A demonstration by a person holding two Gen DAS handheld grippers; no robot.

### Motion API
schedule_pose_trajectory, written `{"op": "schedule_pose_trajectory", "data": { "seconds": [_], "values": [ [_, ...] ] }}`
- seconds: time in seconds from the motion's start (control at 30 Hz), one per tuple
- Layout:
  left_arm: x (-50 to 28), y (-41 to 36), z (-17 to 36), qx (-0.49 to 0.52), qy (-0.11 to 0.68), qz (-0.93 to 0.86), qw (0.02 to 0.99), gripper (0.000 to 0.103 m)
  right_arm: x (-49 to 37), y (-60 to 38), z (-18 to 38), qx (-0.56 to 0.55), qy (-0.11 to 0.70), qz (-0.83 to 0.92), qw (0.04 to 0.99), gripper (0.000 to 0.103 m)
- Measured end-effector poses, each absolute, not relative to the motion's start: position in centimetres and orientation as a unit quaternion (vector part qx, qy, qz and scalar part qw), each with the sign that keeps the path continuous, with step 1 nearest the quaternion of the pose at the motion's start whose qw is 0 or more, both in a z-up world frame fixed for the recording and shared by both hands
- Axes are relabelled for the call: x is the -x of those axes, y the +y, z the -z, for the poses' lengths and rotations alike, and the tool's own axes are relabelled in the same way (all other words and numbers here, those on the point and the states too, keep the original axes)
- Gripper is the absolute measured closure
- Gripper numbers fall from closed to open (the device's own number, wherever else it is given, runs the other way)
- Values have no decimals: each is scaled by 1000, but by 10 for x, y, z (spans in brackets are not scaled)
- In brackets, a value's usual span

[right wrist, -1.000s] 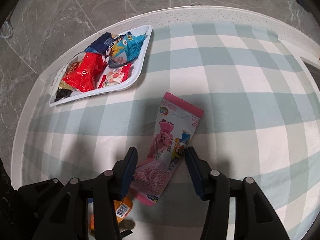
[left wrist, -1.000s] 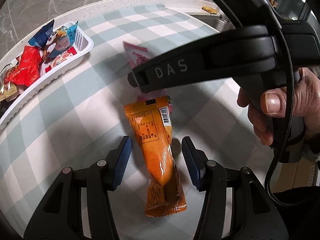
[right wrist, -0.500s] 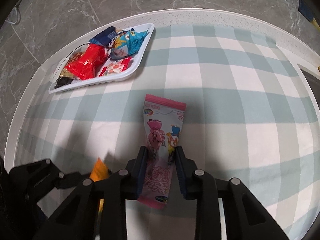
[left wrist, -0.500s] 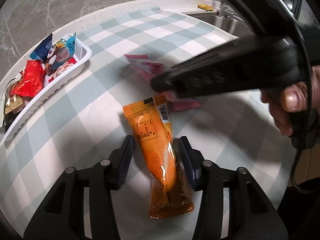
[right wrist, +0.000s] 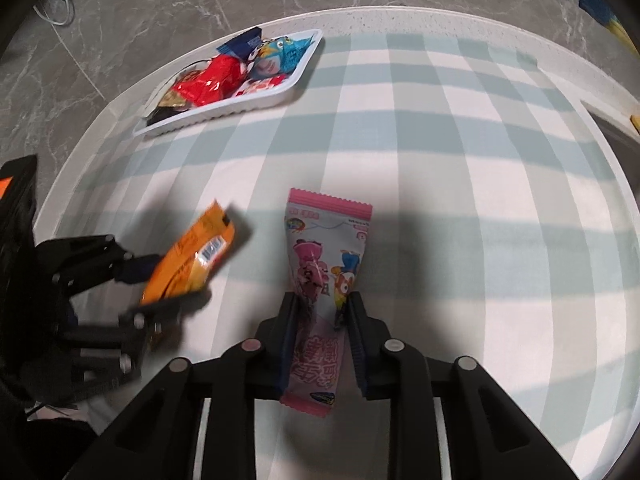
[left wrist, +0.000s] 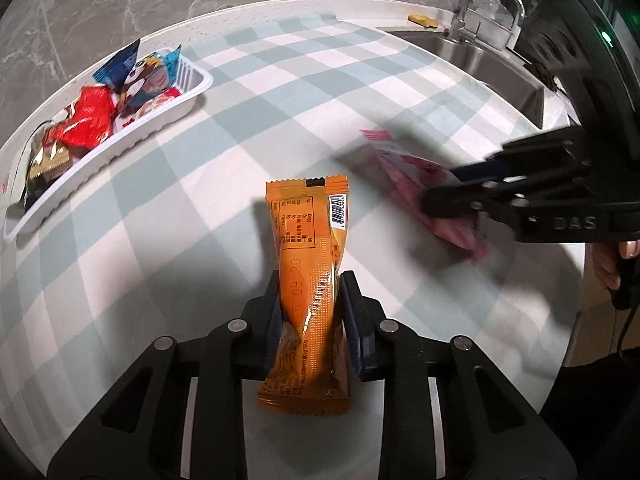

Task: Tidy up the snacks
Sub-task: 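Lift and carry the orange bag and pink packet over the white tray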

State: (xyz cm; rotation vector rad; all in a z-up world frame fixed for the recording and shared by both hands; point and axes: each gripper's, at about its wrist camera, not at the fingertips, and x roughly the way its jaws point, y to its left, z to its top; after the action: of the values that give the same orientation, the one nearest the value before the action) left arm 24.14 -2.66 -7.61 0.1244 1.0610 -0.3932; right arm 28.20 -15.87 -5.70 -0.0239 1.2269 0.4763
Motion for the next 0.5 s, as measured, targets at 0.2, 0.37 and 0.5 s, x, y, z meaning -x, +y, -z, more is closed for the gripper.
{"op": "schedule_pose_trajectory", "data": {
  "seconds": [0.2, 0.37, 0.5],
  "values": [
    [-223, -20, 74, -46, 512, 188, 837, 78, -259, -175, 54, -9, 575, -220, 788, 78],
    [-205, -14, 73, -48, 521, 184, 832, 78, -241, -185, 49, -7, 575, -216, 789, 79],
    [-196, -8, 73, -38, 526, 167, 833, 77, -233, -186, 43, 13, 562, -216, 799, 78]
  ]
}}
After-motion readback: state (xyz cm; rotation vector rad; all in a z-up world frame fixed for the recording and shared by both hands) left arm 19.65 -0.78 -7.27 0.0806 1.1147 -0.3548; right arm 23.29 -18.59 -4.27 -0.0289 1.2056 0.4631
